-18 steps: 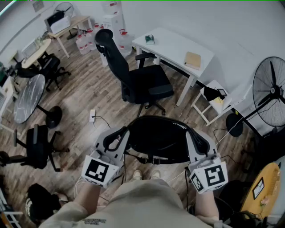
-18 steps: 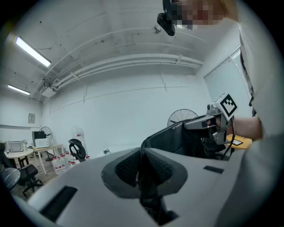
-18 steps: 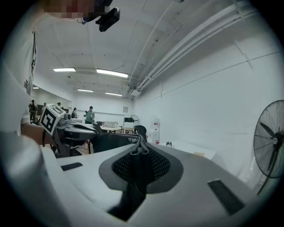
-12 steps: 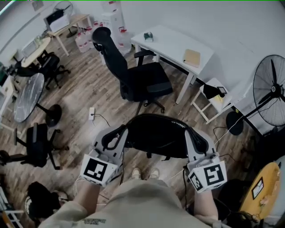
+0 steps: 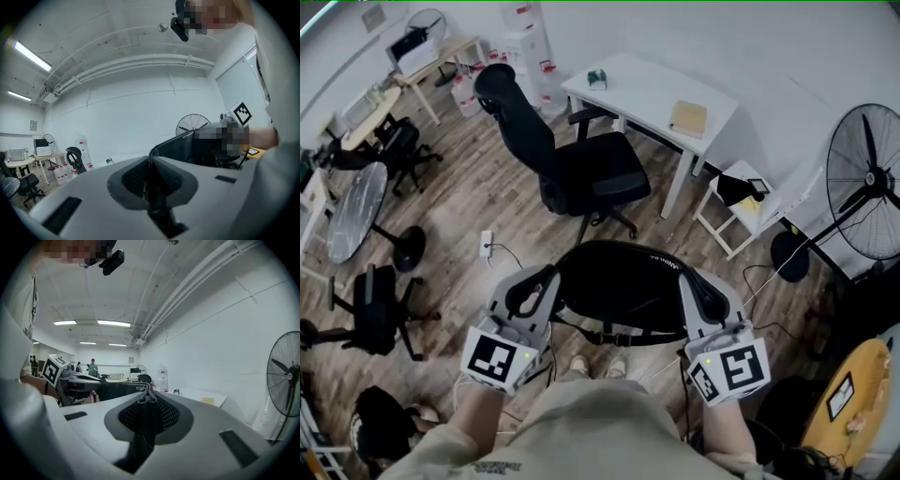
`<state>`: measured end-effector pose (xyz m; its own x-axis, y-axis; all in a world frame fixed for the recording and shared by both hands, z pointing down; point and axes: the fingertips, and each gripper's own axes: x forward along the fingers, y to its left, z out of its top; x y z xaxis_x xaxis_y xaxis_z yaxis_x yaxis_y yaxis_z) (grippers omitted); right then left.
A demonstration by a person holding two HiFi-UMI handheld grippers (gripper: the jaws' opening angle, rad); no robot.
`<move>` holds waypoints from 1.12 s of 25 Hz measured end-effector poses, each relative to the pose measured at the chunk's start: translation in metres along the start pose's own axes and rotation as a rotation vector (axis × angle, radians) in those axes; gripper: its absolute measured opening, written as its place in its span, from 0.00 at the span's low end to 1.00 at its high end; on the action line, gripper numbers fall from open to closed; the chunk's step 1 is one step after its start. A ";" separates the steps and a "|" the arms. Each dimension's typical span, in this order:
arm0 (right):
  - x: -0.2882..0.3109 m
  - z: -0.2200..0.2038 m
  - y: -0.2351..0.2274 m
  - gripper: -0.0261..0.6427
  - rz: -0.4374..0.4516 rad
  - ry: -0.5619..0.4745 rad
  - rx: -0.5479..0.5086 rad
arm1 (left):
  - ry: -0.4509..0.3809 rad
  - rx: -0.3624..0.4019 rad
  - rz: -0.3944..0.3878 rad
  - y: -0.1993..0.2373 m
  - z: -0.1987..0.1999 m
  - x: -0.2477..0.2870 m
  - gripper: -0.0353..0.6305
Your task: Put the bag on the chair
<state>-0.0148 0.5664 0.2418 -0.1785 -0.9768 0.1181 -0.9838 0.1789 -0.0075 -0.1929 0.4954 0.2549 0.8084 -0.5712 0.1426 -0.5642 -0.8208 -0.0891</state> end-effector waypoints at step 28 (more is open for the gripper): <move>0.077 -0.020 -0.070 0.11 0.028 0.011 0.005 | -0.049 -0.030 0.022 0.029 -0.019 0.089 0.12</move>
<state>0.0406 0.4806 0.2715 -0.2054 -0.9702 0.1288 -0.9786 0.2050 -0.0162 -0.1408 0.4212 0.2840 0.8026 -0.5893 0.0921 -0.5861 -0.8079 -0.0619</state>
